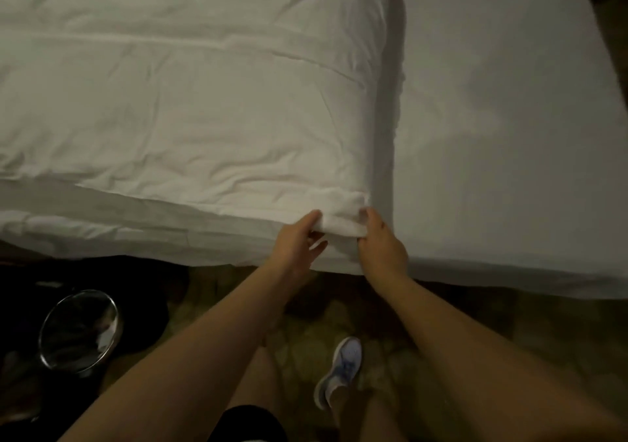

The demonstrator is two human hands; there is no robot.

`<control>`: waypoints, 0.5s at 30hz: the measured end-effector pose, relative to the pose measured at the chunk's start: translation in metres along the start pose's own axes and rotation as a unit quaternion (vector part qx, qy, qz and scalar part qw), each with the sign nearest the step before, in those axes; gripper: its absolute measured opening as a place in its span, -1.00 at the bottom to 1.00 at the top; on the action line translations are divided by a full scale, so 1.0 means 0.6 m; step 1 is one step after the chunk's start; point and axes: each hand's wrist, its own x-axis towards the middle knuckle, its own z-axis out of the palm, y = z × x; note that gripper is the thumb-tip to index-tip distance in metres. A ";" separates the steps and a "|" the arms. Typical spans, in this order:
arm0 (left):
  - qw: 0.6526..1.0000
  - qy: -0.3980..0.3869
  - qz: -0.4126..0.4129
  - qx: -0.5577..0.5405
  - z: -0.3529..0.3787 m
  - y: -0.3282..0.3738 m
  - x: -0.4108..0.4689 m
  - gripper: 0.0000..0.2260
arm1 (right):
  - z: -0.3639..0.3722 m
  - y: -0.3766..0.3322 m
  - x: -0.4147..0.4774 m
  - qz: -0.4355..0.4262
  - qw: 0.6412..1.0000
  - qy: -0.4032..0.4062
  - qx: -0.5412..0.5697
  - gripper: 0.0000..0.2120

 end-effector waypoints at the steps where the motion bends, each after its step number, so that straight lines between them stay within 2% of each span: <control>1: 1.000 0.008 0.024 0.012 0.007 0.010 -0.008 -0.92 | -0.010 -0.008 -0.009 0.007 1.000 0.005 0.030 -0.66; 4: 0.988 -0.009 0.118 0.102 0.029 0.068 -0.024 -0.90 | -0.061 -0.048 -0.010 -0.026 0.988 0.131 0.075 -0.77; 6: 0.960 -0.018 0.179 0.212 0.038 0.111 -0.029 -0.88 | -0.090 -0.070 -0.002 -0.045 0.979 0.182 0.076 -0.79; 9: 0.881 -0.045 0.242 0.404 0.024 0.139 -0.035 -0.76 | -0.104 -0.082 0.003 -0.036 0.981 0.185 0.054 -0.80; 12: 0.820 -0.085 0.260 0.503 -0.009 0.137 -0.033 -0.76 | -0.091 -0.084 -0.013 0.002 0.981 0.183 0.061 -0.84; 13: 0.810 -0.077 0.269 0.515 -0.018 0.138 -0.031 -0.78 | -0.087 -0.086 -0.019 0.016 0.980 0.183 0.071 -0.85; 15: 0.825 -0.048 0.296 0.479 -0.028 0.150 -0.032 -0.83 | -0.088 -0.096 -0.026 0.036 0.979 0.181 0.083 -0.86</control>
